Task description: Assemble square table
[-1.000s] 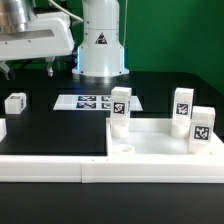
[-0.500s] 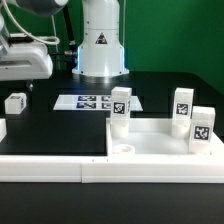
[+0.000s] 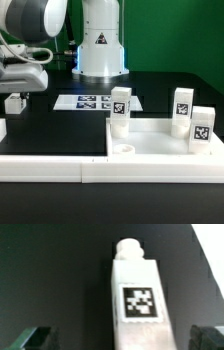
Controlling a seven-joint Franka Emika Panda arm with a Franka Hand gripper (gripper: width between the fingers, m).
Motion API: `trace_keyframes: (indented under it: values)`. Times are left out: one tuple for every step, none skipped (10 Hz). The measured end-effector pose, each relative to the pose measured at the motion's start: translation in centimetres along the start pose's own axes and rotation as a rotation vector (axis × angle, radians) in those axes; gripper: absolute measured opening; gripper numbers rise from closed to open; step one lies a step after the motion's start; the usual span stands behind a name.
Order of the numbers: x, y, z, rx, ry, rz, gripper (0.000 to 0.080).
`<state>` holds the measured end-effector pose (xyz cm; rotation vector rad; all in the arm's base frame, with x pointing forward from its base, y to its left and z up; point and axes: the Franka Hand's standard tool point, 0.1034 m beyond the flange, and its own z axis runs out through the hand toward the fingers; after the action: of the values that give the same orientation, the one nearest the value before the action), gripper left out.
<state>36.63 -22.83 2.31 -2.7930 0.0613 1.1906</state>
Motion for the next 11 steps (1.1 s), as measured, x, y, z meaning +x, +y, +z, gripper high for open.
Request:
trace_keyframes:
  values:
    - [0.1,0.0,0.4,-0.007,-0.014,0.001,0.0649]
    - [-0.3,-0.4,1.1,0.008,-0.058,0.05,0.0649]
    - [-0.6,-1.1,1.8,0.027,-0.128,0.107,0.0649]
    - [0.0,-1.3,2.0,0.023,-0.141,0.106,0.0649]
    - [-0.3,-0.9,2.3,0.044,-0.164,0.119,0.0649]
    - [-0.2,-0.8,2.3,0.042,-0.162,0.119,0.0649]
    - [-0.2,-0.8,2.3,0.042,-0.162,0.118,0.0649]
    - [-0.3,-0.8,2.3,0.043,-0.162,0.119,0.0522]
    - [-0.3,-0.8,2.3,0.043,-0.163,0.119,0.0385]
    - [-0.3,-0.8,2.3,0.043,-0.162,0.119,0.0385]
    - [-0.3,-0.8,2.3,0.043,-0.163,0.119,0.0288]
